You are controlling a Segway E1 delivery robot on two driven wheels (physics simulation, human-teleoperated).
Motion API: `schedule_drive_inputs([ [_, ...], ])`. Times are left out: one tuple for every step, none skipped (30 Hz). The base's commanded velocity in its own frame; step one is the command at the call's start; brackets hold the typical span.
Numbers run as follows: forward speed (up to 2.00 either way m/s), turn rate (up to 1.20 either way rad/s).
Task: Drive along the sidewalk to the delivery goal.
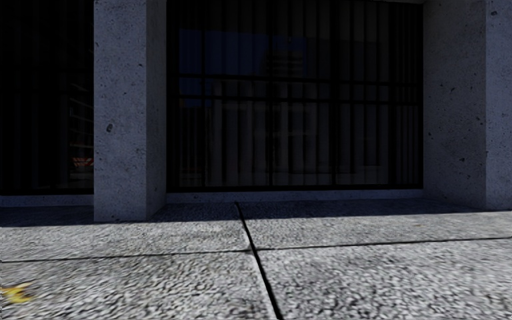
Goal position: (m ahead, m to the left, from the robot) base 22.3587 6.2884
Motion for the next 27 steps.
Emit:
schedule_drive_inputs([
  [0.72, 0.00],
  [0.72, 0.00],
  [0.72, 0.00],
  [0.73, 0.00],
  [0.73, 0.00],
  [0.73, 0.00],
  [0.73, 0.00],
  [0.73, 0.00],
  [0.73, 0.00],
  [0.73, 0.00],
  [0.73, 0.00],
  [0.73, 0.00],
  [0.73, 0.00],
  [0.73, 0.00],
  [0.73, 0.00],
  [0.73, 0.00],
  [0.71, 0.00],
  [0.69, 0.00],
  [0.69, 0.00],
  [0.64, -0.41],
  [0.56, -0.90],
  [0.52, -1.20],
  [0.51, -1.20],
  [0.50, -1.20],
  [0.50, -1.20],
  [0.49, -1.20],
  [0.47, -1.20],
])
